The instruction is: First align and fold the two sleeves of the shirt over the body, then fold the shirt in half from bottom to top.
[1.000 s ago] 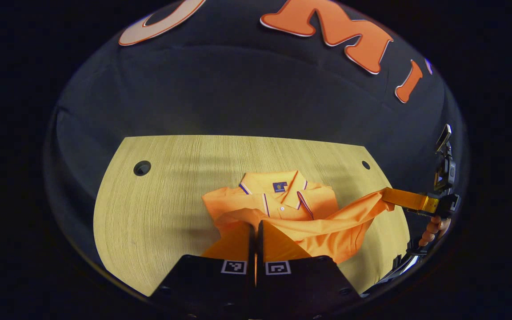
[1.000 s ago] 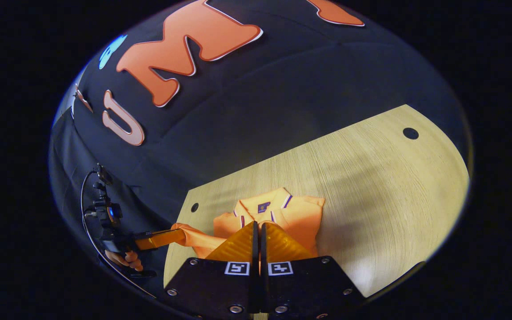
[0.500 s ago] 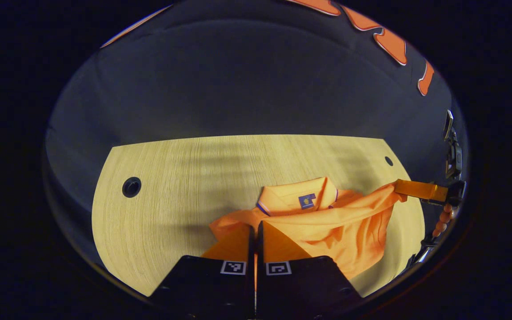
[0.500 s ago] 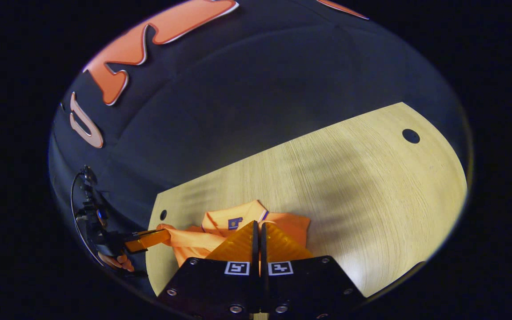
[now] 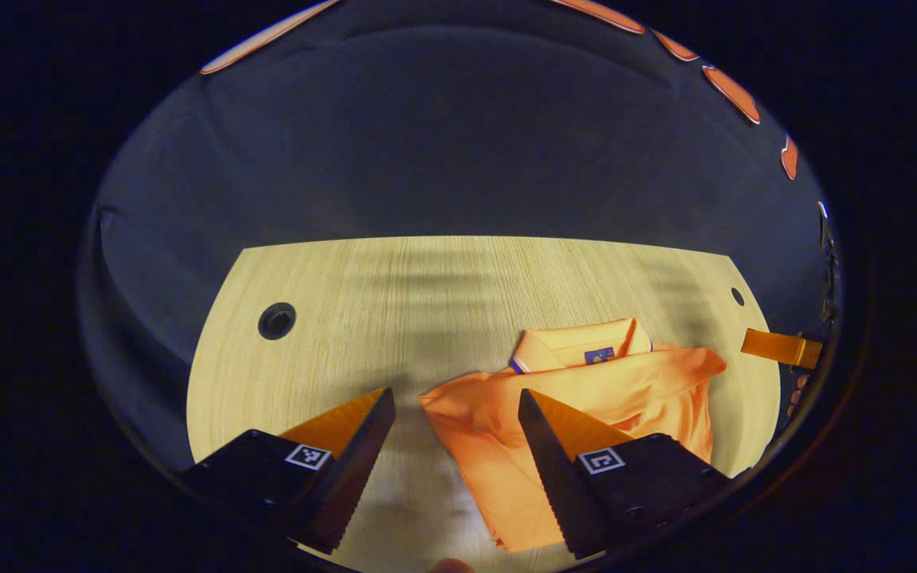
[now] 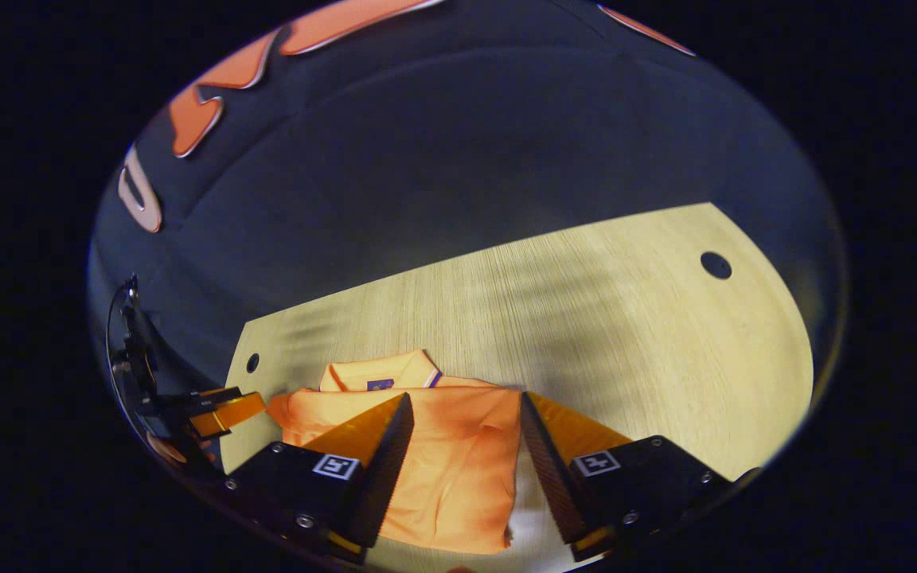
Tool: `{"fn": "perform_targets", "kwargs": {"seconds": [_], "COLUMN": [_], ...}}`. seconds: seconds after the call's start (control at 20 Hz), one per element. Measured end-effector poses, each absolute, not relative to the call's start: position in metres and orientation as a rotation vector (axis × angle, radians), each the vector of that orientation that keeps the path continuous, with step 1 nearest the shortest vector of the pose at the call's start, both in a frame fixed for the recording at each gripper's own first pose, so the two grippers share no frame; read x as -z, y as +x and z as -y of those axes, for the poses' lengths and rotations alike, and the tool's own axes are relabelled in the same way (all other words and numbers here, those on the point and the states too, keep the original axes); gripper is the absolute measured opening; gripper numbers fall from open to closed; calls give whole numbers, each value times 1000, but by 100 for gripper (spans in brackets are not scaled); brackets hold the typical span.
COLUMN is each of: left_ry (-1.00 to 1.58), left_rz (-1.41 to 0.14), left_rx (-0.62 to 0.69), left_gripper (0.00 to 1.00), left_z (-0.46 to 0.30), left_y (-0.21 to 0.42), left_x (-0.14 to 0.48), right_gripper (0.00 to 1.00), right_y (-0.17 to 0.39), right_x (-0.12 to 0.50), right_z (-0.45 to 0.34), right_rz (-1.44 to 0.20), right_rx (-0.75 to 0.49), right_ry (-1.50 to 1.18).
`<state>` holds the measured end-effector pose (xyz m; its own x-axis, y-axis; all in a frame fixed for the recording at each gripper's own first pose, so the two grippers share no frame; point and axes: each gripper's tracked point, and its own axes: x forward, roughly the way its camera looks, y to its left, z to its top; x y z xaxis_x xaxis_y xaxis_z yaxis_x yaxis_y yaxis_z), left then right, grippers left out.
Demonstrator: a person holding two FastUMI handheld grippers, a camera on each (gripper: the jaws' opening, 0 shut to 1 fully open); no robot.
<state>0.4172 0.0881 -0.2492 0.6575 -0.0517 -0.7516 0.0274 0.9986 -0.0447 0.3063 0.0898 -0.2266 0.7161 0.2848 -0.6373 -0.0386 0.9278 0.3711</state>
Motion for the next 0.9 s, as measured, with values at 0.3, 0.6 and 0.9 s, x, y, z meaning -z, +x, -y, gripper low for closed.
{"fn": "perform_targets", "kwargs": {"seconds": [0.3,0.6,0.9], "left_ry": [-13,-28,-48], "left_rz": [-600,-454,-355], "left_rx": [21,6,-38], "left_gripper": [99,99,98], "left_z": [-72,-56,-43], "left_y": [357,284,207], "left_x": [148,91,60], "right_gripper": [99,99,99], "right_y": [257,190,121], "right_x": [156,104,69], "right_z": [-78,-74,-60], "right_rz": [-517,-373,-266], "right_rx": [-166,-193,-219], "right_ry": [224,159,145]}}
